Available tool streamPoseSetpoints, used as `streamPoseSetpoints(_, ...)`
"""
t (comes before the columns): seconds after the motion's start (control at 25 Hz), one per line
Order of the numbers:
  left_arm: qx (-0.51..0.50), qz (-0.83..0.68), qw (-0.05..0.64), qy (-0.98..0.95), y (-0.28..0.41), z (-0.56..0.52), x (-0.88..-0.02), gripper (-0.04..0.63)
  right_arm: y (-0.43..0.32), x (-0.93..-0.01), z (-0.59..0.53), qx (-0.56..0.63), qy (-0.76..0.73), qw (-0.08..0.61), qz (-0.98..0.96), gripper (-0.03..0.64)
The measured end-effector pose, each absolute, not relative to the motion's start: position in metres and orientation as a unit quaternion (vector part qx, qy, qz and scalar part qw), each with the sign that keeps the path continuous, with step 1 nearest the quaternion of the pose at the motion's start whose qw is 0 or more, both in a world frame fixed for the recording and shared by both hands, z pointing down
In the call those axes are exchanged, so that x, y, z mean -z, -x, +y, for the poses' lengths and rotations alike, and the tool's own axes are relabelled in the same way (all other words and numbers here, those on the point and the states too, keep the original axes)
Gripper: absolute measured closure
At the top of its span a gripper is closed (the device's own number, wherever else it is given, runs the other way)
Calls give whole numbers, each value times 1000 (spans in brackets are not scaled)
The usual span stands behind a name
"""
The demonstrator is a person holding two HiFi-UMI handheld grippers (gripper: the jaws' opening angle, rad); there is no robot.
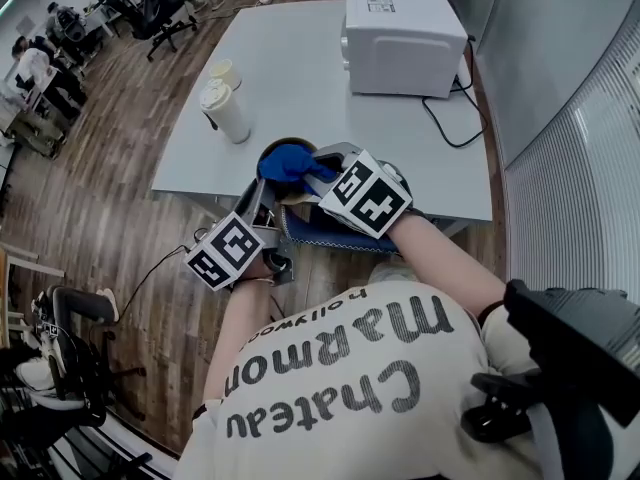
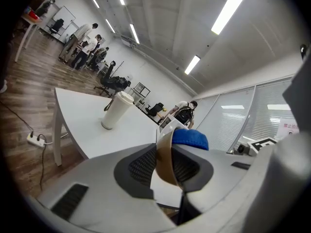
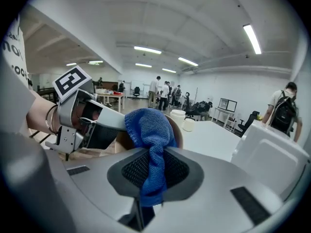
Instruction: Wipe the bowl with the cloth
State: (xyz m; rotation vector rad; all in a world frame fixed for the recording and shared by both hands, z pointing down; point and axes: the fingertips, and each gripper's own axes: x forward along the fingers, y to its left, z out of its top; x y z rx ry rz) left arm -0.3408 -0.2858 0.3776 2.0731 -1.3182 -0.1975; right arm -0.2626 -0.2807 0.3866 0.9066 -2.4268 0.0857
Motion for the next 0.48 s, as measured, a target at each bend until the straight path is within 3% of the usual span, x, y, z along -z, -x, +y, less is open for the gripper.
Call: streamPoseSetpoints(0.48,48,-475,323,-817,332,-280,-377,503,253,-370,-292,-15,-353,268,-896,566)
